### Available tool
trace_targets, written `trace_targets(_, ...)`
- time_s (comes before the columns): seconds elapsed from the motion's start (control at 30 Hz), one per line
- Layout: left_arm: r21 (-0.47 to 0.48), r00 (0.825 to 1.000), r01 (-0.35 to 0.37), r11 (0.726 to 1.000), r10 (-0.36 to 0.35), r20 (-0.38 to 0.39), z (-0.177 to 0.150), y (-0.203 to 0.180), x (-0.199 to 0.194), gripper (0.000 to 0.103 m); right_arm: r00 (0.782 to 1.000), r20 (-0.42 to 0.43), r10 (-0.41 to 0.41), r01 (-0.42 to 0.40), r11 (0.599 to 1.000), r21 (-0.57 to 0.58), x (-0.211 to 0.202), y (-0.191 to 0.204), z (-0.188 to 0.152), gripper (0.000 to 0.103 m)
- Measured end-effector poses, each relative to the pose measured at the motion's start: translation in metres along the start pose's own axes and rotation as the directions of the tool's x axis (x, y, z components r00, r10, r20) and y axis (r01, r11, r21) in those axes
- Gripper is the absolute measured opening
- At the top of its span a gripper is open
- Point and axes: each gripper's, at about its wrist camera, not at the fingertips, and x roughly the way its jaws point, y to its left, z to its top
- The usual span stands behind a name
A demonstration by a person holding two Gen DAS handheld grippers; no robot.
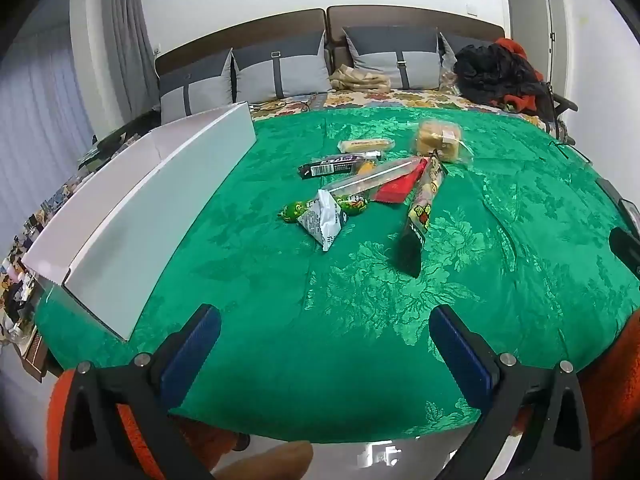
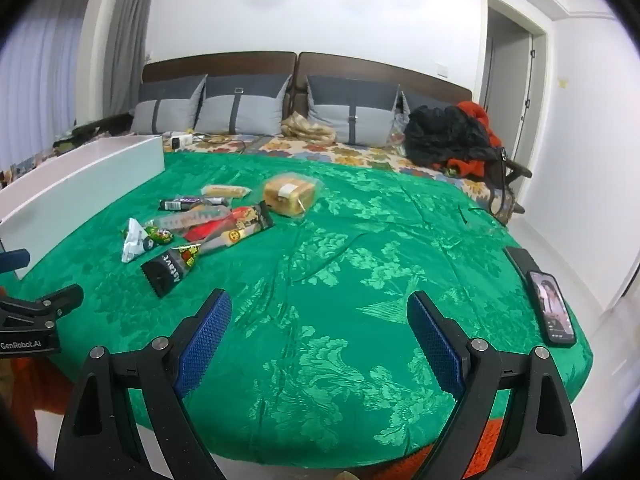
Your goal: Organize snacks
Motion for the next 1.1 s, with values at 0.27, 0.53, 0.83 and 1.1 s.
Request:
trace_targets(0.27, 0.015, 1.000, -0.010, 1.000, 0.010, -0.014, -0.002, -0.005, 0.005, 0.103, 1.000, -0.007, 0.007, -0.007, 1.000, 0.011, 0.001, -0.001, -0.001, 0.092)
trace_targets(0.53, 0.018, 0.999, -0.008, 1.000, 0.009, -0.031, -0.005, -0.006, 0.009, 0.103, 1.000, -0.019, 0.012, -0.012, 1.000, 0.012, 0.006, -0.002, -0.002, 0.092)
trace_targets(0.83, 0.009, 0.999, -0.009, 1.000, 0.010, -0.043, -0.006, -0.003, 0.014, 0.103, 1.000, -0.026, 0.016, -0.016, 1.000, 0.004, 0.009, 0.000, -0.003, 0.092)
trace_targets(1.1, 0.013, 0.999, -0.012, 1.000, 0.013, -0.052, -0.007, -0.002, 0.017, 0.103, 0.999, -0.034, 0.020, -0.020, 1.000, -0.001, 0.012, 0.002, -0.004, 0.092)
